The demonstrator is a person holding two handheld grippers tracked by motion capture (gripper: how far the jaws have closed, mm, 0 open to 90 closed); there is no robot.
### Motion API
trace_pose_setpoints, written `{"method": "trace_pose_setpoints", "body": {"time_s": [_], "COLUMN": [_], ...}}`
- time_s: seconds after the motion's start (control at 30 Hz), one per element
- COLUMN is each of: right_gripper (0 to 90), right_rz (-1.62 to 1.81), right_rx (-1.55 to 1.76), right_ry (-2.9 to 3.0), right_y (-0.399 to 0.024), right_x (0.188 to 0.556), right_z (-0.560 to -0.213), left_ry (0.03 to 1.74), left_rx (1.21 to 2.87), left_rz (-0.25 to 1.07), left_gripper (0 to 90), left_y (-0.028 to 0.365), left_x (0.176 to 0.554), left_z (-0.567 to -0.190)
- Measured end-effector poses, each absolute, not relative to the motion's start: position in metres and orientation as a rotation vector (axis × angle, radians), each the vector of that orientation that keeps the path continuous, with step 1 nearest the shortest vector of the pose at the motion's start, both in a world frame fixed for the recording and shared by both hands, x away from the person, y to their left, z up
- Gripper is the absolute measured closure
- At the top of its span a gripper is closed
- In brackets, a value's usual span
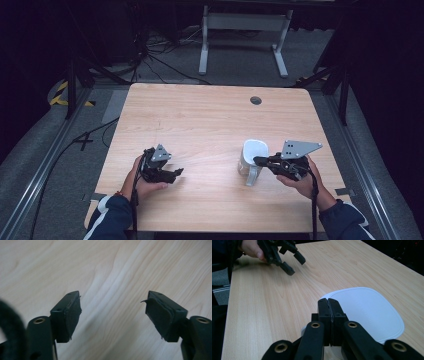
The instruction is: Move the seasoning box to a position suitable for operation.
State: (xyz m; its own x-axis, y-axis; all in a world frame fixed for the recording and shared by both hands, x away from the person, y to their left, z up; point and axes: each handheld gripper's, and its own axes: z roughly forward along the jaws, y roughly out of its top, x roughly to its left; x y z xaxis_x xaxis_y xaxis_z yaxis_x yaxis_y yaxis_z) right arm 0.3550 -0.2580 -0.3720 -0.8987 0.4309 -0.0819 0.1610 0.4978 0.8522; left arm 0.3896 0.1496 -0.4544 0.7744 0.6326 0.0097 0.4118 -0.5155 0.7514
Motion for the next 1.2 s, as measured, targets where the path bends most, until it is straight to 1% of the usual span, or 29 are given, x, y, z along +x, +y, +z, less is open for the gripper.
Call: {"method": "trace_pose_setpoints", "body": {"time_s": [0.07,0.1,0.2,0.27,0.43,0.53,0.67,0.73,1.03,1.2], "right_gripper": [90.0,90.0,90.0,90.0,90.0,90.0,90.0,90.0,90.0,90.0], "right_rz": [1.358,1.358,1.358,1.353,1.352,1.352,1.358,1.347,1.35,1.348], "right_rx": [0.496,0.496,0.499,0.497,0.493,0.496,0.496,0.488,0.478,0.47], "right_ry": [2.463,2.463,2.457,2.454,2.452,2.452,2.455,2.458,2.467,2.471], "right_y": [-0.258,-0.258,-0.258,-0.257,-0.256,-0.255,-0.255,-0.253,-0.251,-0.252], "right_x": [0.355,0.355,0.355,0.355,0.357,0.356,0.357,0.357,0.356,0.355], "right_z": [-0.372,-0.372,-0.372,-0.372,-0.372,-0.372,-0.372,-0.372,-0.372,-0.372], "left_ry": [0.759,0.745,0.682,0.642,0.554,0.539,0.506,0.497,0.507,0.511], "left_rx": [2.163,2.154,2.138,2.135,2.14,2.147,2.154,2.147,2.123,2.117], "left_rz": [0.38,0.385,0.403,0.409,0.439,0.402,0.4,0.414,0.395,0.392], "left_gripper": [33.9,33.9,36.2,39.4,42.2,42.8,42.8,43.6,48.4,47.2], "left_y": [0.143,0.138,0.116,0.102,0.061,0.043,0.026,0.02,0.011,0.006], "left_x": [0.392,0.394,0.401,0.406,0.418,0.422,0.425,0.426,0.432,0.433], "left_z": [-0.449,-0.445,-0.432,-0.426,-0.416,-0.415,-0.414,-0.414,-0.411,-0.41]}}
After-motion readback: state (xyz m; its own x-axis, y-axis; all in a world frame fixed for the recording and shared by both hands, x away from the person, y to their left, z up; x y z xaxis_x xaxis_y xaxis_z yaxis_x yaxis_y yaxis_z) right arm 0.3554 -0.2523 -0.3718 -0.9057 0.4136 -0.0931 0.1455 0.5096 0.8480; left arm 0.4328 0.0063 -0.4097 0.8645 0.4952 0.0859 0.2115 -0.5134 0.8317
